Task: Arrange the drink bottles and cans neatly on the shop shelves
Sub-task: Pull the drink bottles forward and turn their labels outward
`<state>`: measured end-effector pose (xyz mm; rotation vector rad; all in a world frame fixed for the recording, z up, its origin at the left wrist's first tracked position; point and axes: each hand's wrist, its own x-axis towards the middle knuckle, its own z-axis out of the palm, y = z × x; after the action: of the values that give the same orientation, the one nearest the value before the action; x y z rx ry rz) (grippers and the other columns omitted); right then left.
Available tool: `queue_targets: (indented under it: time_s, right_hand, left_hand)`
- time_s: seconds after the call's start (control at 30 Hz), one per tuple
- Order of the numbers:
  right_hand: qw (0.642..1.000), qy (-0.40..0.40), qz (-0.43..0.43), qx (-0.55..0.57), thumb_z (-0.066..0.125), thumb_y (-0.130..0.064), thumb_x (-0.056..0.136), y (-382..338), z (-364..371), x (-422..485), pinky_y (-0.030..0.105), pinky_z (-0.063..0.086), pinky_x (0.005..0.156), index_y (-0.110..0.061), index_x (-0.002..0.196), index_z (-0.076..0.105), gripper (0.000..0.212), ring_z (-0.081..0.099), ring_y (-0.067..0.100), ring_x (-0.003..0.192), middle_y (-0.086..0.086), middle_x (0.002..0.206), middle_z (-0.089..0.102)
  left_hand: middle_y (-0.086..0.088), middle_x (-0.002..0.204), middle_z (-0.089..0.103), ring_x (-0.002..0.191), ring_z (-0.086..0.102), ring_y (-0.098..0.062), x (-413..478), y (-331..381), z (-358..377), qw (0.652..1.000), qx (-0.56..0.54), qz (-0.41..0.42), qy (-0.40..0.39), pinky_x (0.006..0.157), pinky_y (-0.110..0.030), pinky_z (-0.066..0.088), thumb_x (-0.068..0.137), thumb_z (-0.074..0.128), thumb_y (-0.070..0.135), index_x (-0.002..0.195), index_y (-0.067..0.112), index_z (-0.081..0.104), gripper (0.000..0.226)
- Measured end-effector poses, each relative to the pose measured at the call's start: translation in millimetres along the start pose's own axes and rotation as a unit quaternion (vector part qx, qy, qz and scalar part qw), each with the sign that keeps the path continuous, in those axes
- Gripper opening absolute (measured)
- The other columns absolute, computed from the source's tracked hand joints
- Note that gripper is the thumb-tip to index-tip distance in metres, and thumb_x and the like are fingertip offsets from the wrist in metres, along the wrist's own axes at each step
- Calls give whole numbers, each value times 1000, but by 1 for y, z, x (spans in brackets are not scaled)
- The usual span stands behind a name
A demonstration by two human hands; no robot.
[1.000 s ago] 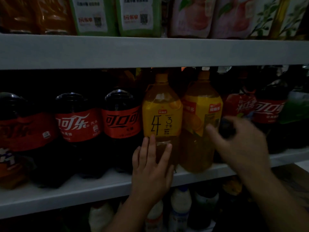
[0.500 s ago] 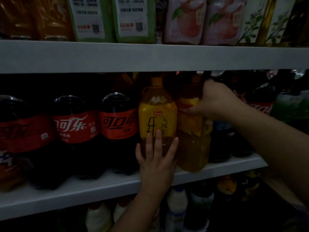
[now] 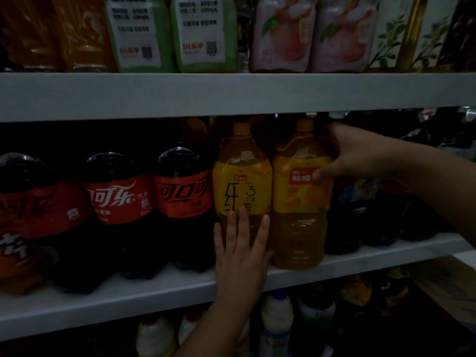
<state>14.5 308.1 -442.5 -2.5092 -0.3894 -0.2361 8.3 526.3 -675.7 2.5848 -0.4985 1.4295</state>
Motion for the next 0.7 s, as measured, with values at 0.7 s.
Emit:
queue_targets:
  time_s: [0.7]
  right_hand:
    - [979, 129, 17, -156, 84, -56, 49, -11, 17, 3, 34, 46, 89, -19, 128, 46, 95, 54, 24, 113, 5, 125, 57]
  left_hand:
    - [-14, 160, 1, 146, -2, -36, -8, 52, 3, 991, -2, -78, -108, 102, -74, 8, 71, 63, 52, 149, 17, 26, 93]
